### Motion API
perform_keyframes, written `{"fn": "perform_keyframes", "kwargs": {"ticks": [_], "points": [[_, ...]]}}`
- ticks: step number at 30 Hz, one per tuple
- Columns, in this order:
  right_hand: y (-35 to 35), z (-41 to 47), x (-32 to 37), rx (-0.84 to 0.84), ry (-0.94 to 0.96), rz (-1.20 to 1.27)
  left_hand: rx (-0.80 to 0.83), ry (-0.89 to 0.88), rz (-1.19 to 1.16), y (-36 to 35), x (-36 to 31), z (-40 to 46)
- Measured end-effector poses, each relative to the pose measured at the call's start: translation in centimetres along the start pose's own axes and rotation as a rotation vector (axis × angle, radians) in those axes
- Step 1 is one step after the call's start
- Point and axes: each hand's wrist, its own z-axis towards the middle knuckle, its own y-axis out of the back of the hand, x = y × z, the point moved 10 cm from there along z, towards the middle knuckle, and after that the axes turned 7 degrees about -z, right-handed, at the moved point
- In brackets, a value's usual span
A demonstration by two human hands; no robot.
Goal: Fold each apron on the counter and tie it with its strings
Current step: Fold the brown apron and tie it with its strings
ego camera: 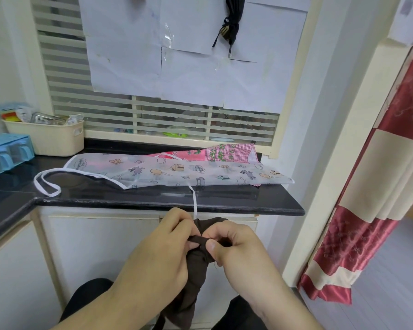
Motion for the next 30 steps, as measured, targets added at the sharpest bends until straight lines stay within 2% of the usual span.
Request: {"fn": "perform_keyframes", "kwargs": {"ticks": [5,9,11,16,21,25,30], "points": [[0.4,-0.3,0.0,0.059,-0.024,0.029,-0.023,0.01,0.006,-0.1,-0.3,0.2],[0.2,-0.4,-0.2,-0.034,-0.008,-0.081,-0.007,0.022,0.001,-0.1,0.0,0.5],[0.1,-0.4,-0.1,-0.023,-0.011,-0.073,0.001,0.026,-0.006,-0.2,0.1,0.4],[-0.1,-0.6,-0.3,0.079,-0.094,0.103,-0.028,0.016,-0.02,-0.1,0.1,0.2],[-0.7,-0.9,-1.2,0.056,-0.211,0.409,-0.226,0.071,-0.159,1.5,-0.1,-0.6],[-1.2,-0.7,-1.6,0.02,-0.212,0.438,-0.343,-0.106,0.074,2.8,-2.5,-1.4],[-0.6,-0.4,-1.1,-0.019,-0.177,0.482,-0.258,-0.258,0.275,1.7,-3.8,-0.9]]}}
